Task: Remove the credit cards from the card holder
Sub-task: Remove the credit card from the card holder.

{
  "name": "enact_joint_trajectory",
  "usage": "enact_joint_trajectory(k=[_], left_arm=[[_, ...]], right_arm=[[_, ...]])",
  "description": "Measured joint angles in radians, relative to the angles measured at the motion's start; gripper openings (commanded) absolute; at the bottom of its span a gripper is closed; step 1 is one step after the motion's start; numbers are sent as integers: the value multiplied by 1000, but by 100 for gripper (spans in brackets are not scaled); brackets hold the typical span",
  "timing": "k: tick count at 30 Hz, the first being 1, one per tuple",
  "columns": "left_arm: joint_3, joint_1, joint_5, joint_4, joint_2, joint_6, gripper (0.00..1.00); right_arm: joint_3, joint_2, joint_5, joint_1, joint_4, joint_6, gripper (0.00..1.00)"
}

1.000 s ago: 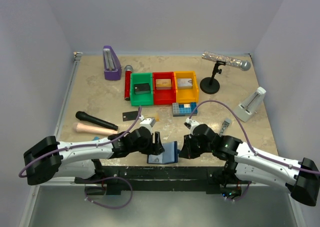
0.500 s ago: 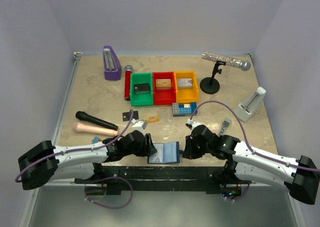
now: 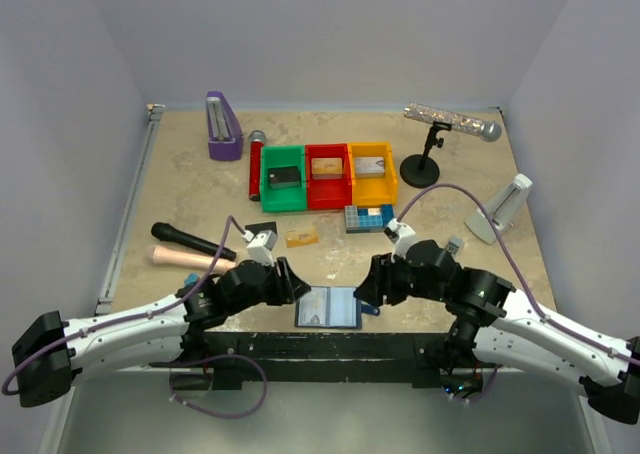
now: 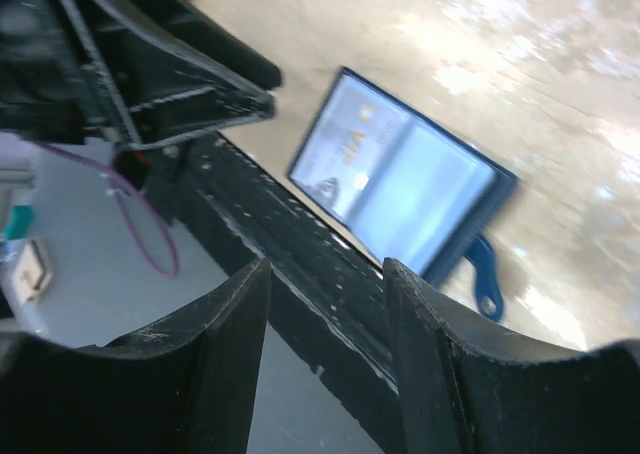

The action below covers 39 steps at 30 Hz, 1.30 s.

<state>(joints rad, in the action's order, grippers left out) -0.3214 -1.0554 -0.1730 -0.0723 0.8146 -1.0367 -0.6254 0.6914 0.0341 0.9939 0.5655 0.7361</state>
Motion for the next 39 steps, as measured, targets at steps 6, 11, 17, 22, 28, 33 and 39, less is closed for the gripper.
enact_joint_trajectory(k=[6,11,17,22,28,33,39], left_arm=[[202,2,13,222,-85,4,29],[267,2,37,305,-73,6,11],[267,2,48,390,-54,10,3],[267,2,65,448,-13,12,0],[267,2,94,518,58,30,0],[267,2,114,538,113,34,0],[267,2,118,550,155,34,0]], right_arm=[[144,68,120,0,-340,33,36],[196,294,208,0,-583,86,37],[241,507,259,0,-812,167,36],[256,597,272,0,-916,205,35],[268,630,270,0,-946,218,39],[276,653,262,0,-948,226,41],[288,690,249,0,-985,247,42]])
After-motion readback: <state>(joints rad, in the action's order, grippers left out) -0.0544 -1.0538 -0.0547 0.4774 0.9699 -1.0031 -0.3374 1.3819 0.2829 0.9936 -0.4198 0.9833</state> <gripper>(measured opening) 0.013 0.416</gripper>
